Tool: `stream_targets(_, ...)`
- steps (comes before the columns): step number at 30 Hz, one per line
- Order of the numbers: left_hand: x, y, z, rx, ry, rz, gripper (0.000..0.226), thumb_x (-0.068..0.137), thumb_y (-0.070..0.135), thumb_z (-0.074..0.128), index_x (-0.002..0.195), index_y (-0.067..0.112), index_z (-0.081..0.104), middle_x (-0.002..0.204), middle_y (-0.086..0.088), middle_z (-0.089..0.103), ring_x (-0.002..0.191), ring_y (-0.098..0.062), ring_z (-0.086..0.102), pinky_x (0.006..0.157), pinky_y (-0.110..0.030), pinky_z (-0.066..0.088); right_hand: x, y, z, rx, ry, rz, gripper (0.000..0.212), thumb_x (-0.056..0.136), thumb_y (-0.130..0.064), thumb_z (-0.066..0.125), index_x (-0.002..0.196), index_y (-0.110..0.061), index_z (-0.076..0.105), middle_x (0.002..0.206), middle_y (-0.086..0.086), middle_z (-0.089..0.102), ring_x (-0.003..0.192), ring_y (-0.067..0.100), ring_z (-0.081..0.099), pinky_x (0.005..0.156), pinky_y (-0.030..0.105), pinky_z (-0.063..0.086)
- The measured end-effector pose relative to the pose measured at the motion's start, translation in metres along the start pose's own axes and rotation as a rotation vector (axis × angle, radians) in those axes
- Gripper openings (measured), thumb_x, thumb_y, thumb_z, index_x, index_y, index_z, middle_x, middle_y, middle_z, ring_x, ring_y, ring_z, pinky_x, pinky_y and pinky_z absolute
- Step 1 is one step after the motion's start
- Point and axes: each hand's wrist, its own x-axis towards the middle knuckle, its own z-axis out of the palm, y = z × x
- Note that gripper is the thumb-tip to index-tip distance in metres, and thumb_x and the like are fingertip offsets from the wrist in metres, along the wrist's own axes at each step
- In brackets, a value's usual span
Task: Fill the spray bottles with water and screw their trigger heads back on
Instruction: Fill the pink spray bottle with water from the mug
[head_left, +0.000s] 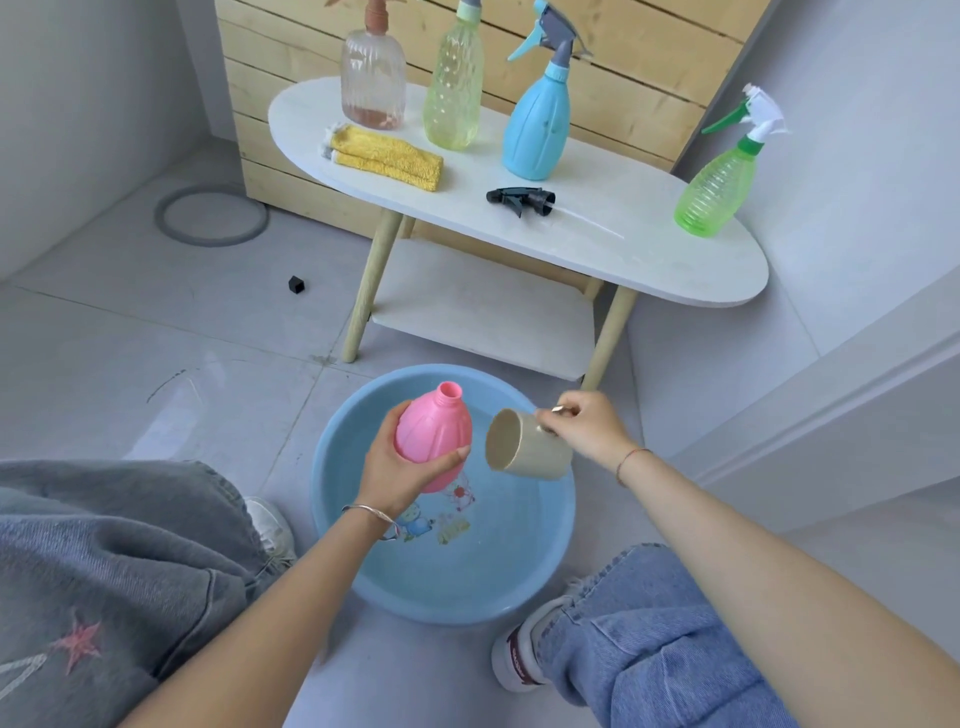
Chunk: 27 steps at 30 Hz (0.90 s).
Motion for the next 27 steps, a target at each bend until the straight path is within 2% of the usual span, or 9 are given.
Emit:
stream_targets(2, 0.002, -0.003, -0.001, 0.008, 0.019, -0.009, 0.070, 0.060, 0.033, 0.091, 0.115, 0.042, 0.048, 0.111, 0.018, 0.057, 0.100, -0.003, 0.057, 0.070, -0.016, 0.048, -0.001, 0.012, 0.022, -0.087, -0.045, -0.004, 0.040, 0.076, -0.016, 0.068, 0.051, -0.017, 0.037, 0.054, 0.001, 0.038, 0.056, 0.015, 0.034, 0.053, 0.029, 0.026)
stream_targets(5, 0.006, -0.006, -0.003, 0.011, 0.039, -0.020, 0.073, 0.062, 0.032, 0.090, 0.121, 0.038, 0.047, 0.113, 0.015, 0.057, 0.101, -0.007, 0.058, 0.070, -0.016, 0.048, -0.007, 0.032, 0.056, -0.180, -0.085, 0.015, 0.043, 0.076, -0.017, 0.066, 0.049, -0.018, 0.032, 0.053, 0.000, 0.034, 0.060, 0.019, 0.036, 0.052, 0.030, 0.026)
stream_targets(8, 0.008, -0.007, -0.005, 0.017, 0.051, -0.025, 0.073, 0.063, 0.031, 0.090, 0.122, 0.036, 0.048, 0.115, 0.011, 0.057, 0.101, -0.010, 0.058, 0.070, -0.014, 0.048, -0.014, 0.051, 0.082, -0.219, -0.093, 0.032, 0.043, 0.076, -0.018, 0.063, 0.052, -0.017, 0.028, 0.060, 0.005, 0.035, 0.064, 0.021, 0.034, 0.055, 0.032, 0.023)
stream_targets(11, 0.009, -0.010, -0.009, 0.016, 0.059, -0.040, 0.075, 0.062, 0.032, 0.089, 0.125, 0.034, 0.048, 0.117, 0.011, 0.057, 0.103, -0.010, 0.058, 0.068, -0.013, 0.048, -0.021, 0.066, 0.098, -0.257, -0.115, 0.022, 0.044, 0.079, -0.019, 0.062, 0.053, -0.017, 0.026, 0.061, 0.000, 0.033, 0.072, 0.021, 0.036, 0.054, 0.030, 0.021)
stream_targets(15, 0.010, -0.013, -0.013, 0.012, 0.073, -0.052, 0.079, 0.060, 0.035, 0.090, 0.127, 0.033, 0.048, 0.117, 0.011, 0.058, 0.103, -0.008, 0.058, 0.068, -0.013, 0.049, -0.028, 0.078, 0.109, -0.417, -0.177, 0.023, 0.041, 0.087, -0.027, 0.056, 0.056, -0.020, 0.030, 0.069, -0.008, 0.031, 0.090, 0.022, 0.039, 0.068, 0.029, 0.025)
stream_targets(19, 0.009, -0.012, -0.016, 0.015, 0.087, -0.056, 0.077, 0.061, 0.033, 0.090, 0.126, 0.033, 0.048, 0.113, 0.017, 0.056, 0.100, -0.002, 0.057, 0.061, -0.009, 0.049, -0.029, 0.084, 0.119, -0.408, -0.201, 0.023, 0.041, 0.089, -0.030, 0.056, 0.058, -0.023, 0.030, 0.071, -0.010, 0.030, 0.091, 0.021, 0.039, 0.072, 0.029, 0.025)
stream_targets(23, 0.009, -0.011, -0.019, 0.026, 0.114, -0.061, 0.074, 0.062, 0.031, 0.089, 0.123, 0.036, 0.046, 0.110, 0.022, 0.054, 0.098, 0.001, 0.055, 0.067, -0.012, 0.046, -0.029, 0.087, 0.129, -0.392, -0.196, 0.028, 0.041, 0.089, -0.030, 0.057, 0.059, -0.023, 0.030, 0.071, -0.011, 0.030, 0.087, 0.018, 0.035, 0.071, 0.028, 0.024)
stream_targets(27, 0.009, -0.009, -0.022, 0.030, 0.134, -0.061, 0.071, 0.064, 0.027, 0.088, 0.120, 0.035, 0.047, 0.107, 0.025, 0.052, 0.096, 0.005, 0.054, 0.067, -0.011, 0.045, -0.029, 0.087, 0.136, -0.330, -0.192, 0.081, 0.039, 0.089, -0.031, 0.058, 0.059, -0.025, 0.033, 0.072, -0.011, 0.031, 0.091, 0.022, 0.043, 0.069, 0.028, 0.025)
